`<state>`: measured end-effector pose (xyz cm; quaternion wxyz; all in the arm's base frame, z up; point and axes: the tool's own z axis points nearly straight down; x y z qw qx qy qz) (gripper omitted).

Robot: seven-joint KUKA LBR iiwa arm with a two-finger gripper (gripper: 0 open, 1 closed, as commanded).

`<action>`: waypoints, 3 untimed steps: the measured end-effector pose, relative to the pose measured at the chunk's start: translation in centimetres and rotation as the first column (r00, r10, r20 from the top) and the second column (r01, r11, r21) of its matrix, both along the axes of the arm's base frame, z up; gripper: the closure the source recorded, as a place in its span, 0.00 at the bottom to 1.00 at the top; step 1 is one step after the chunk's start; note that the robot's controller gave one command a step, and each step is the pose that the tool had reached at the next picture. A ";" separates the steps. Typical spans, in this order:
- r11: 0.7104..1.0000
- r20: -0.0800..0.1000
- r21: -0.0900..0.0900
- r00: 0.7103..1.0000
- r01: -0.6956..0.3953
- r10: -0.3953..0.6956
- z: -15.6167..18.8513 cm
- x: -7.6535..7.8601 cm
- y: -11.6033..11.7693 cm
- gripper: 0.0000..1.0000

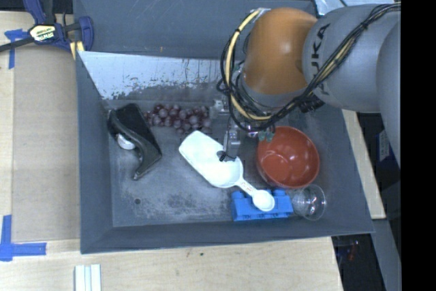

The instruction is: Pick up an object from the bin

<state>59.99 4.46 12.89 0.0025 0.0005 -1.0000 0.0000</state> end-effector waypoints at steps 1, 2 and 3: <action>1.000 0.008 0.001 1.000 0.002 -0.002 0.5 0.2 0.0 0.00; 0.978 0.003 0.002 0.978 0.208 -0.208 -5.8 2.6 5.6 0.00; 1.000 0.016 0.001 0.999 -0.031 0.031 0.0 2.9 4.3 0.00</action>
Offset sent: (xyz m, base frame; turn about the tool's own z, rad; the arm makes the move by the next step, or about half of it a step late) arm 0.0262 0.0544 -0.0589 0.2124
